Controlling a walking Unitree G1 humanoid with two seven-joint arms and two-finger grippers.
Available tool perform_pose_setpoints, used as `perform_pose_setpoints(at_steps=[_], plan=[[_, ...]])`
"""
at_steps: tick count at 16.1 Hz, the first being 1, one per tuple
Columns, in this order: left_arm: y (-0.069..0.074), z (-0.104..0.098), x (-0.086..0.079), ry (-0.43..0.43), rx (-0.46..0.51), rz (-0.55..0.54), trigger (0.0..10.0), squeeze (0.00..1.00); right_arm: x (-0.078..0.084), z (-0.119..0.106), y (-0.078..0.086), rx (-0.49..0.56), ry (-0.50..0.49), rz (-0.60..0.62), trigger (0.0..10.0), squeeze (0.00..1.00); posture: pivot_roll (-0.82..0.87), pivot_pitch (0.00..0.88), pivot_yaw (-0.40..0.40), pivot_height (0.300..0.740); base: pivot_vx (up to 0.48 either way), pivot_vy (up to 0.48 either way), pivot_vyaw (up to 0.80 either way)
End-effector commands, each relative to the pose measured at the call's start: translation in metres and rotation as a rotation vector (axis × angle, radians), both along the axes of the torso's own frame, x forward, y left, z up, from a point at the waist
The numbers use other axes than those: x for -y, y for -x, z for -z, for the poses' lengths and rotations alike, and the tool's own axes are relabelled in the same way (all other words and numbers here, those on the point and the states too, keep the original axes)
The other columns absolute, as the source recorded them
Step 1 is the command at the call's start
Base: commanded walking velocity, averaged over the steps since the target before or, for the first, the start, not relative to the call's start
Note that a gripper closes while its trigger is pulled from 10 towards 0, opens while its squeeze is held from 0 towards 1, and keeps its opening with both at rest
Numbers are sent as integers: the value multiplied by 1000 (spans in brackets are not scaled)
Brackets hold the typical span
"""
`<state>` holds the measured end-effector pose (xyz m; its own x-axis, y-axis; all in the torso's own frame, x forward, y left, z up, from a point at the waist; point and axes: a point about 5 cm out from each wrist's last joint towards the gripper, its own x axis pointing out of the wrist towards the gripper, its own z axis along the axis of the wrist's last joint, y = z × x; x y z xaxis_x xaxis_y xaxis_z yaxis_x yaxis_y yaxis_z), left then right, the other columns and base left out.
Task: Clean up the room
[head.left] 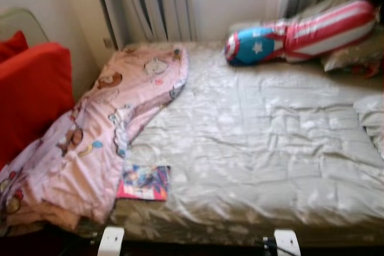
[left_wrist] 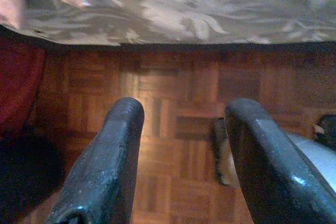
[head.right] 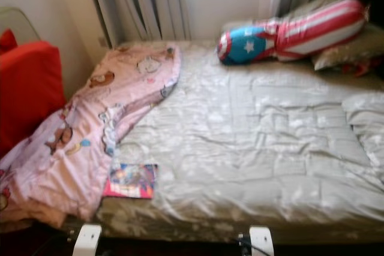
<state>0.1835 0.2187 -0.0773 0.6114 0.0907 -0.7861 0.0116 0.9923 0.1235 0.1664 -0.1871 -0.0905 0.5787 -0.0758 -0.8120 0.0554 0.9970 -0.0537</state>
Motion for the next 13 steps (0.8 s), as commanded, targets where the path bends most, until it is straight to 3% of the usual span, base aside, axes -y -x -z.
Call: perform_pose_setpoints(at_steps=[1, 13], plan=[[5, 1, -10, -24, -18, -12, 10000, 0, -10, 0, -3, 3, -23, -13, 10000, 0, 12, 0, 36, 740, 0, 416, 0], [5, 1, -9, -24, -18, -13, 10000, 0, -10, 0, -3, 5, -22, -17, 10000, 0, 17, 0, 32, 740, 0, 418, 0]])
